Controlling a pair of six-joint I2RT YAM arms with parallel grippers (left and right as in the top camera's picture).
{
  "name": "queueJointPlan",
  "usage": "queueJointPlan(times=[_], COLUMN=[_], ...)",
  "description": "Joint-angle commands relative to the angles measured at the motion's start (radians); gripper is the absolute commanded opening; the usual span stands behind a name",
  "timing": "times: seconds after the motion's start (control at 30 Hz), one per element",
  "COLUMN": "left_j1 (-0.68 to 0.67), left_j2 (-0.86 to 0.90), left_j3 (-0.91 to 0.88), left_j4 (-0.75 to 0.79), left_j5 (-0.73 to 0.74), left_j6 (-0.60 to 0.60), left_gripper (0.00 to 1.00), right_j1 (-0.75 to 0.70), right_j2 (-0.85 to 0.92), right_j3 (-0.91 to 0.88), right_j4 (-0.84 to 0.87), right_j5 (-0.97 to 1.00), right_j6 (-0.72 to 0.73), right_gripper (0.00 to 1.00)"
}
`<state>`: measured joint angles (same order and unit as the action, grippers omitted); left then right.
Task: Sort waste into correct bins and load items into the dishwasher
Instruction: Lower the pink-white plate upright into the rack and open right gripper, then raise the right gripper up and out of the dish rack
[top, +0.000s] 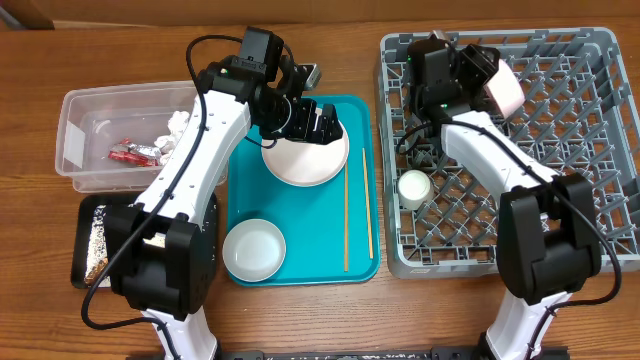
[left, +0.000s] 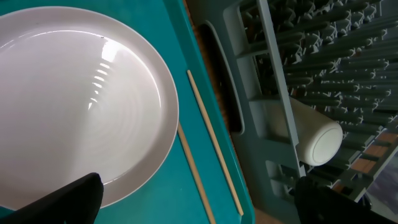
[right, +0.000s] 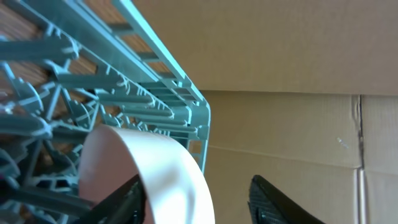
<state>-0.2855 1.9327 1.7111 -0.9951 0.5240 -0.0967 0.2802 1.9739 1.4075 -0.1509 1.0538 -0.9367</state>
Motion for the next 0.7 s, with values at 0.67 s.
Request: queueJointPlan(times=[0.67], left_j1=[0.004], left_j2=[-0.017], left_j3=[0.003], left_j4=[0.002], left_j5=[0.016], left_j6=[0.022], left_gripper=[1.00], right_j1=[0.060], right_j2=[-0.003], right_j3=[0.006], right_j4=[-0.053], right_j5=[0.001], right_j6=[0.179], right_gripper=[0.79])
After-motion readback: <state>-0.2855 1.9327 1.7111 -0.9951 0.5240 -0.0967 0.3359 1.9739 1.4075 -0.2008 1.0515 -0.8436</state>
